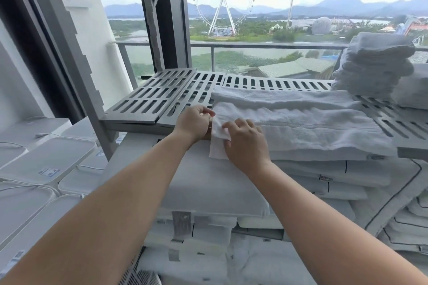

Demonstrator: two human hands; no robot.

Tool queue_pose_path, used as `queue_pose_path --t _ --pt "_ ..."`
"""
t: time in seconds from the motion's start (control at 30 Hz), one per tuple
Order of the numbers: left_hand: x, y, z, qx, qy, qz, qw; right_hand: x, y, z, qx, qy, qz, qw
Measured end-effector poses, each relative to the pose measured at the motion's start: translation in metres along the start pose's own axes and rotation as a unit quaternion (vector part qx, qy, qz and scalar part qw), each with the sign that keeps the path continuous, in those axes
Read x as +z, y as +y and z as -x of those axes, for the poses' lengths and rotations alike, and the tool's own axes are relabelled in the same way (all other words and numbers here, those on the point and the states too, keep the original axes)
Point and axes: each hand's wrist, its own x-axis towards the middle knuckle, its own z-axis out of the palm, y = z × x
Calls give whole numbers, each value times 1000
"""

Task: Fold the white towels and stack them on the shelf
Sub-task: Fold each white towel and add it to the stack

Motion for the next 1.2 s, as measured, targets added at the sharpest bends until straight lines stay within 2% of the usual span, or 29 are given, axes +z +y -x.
queue_pose_path --t 0.13,0.23,0.4,0.5,0.63,0.8,0.97,1.2 --pt "-7 -8 -10 36 29 -81 996 6 9 2 -19 81 -42 996" --pt "-7 -14 -22 82 44 -151 984 10 16 6 -70 110 -50 990" --pt "1 -21 -44 130 -20 -209 969 18 24 9 -132 136 -55 980" --pt "6 -23 -53 155 -43 -272 949 21 27 11 -163 136 -54 976" --pt "12 -25 -57 214 -29 -390 895 21 28 14 -160 118 -70 978" --pt "17 -15 -70 246 13 -385 890 11 27 6 -172 70 -80 979" --pt "26 -7 -85 257 12 -382 888 -1 31 -20 -82 110 -80 987" --pt "42 -1 -114 310 29 -397 864 -3 70 -65 53 85 -12 995"
